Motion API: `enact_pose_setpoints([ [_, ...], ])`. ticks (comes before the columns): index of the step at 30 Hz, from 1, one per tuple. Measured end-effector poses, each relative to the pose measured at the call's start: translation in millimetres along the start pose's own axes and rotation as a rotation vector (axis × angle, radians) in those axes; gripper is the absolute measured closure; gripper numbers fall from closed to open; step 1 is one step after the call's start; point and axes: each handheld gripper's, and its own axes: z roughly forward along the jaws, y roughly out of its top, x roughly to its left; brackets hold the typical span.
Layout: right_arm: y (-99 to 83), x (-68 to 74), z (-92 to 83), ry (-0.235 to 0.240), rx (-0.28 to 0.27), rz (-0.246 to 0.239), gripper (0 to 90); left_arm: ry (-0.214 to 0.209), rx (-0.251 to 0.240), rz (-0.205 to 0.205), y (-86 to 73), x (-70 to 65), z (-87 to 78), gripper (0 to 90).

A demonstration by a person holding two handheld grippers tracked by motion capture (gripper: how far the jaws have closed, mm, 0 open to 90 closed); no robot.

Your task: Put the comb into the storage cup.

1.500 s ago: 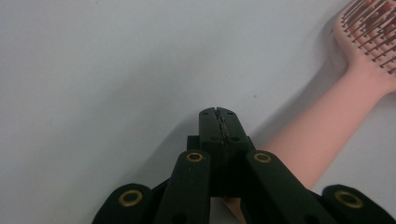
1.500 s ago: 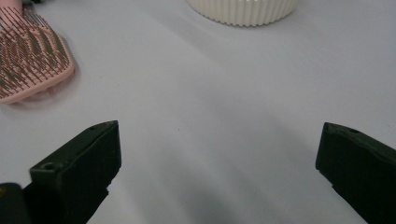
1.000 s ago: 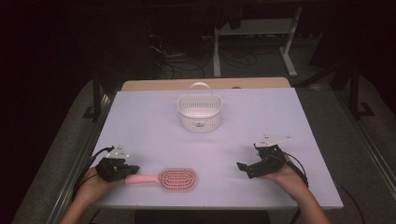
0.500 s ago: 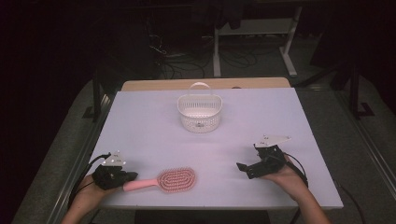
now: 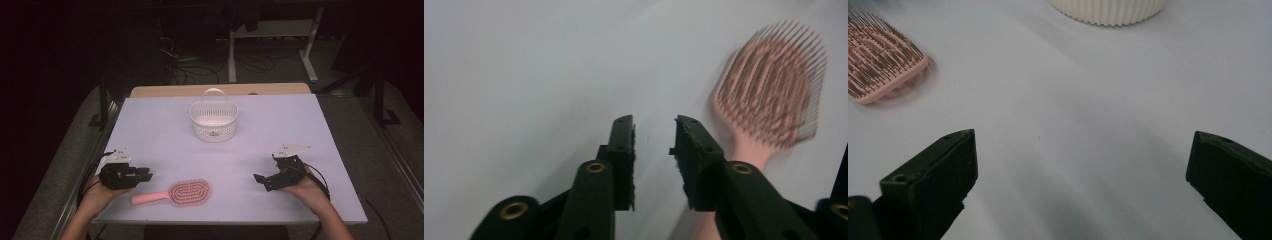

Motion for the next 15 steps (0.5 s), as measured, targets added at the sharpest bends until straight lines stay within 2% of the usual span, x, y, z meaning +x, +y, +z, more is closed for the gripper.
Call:
enact_pose_setpoints([
  [2, 0.0, -0.1, -0.1, 0.001, -0.001, 0.001, 0.0, -0.002, -0.012, 0.006, 4.4, 0.1, 1.4, 61.8],
  [5, 0.0, -0.4, -0.8, 0.001, -0.006, 0.003, 0.0, -0.023, -0.051, 0.019, 19.8, -0.5, 9.8, 55.9],
  [8, -0.1, -0.7, -1.3, 0.003, -0.01, 0.006, 0.0, -0.054, -0.077, 0.046, 28.8, -2.0, 17.1, 49.4],
  [10, -0.1, -1.2, -1.5, 0.002, -0.01, 0.006, 0.0, -0.096, -0.093, 0.068, 33.4, -3.4, 22.2, 43.5],
  [15, 0.0, -1.2, -1.3, 0.004, -0.012, 0.006, 0.0, -0.129, -0.144, 0.087, 42.4, -5.8, 31.1, 27.5],
])
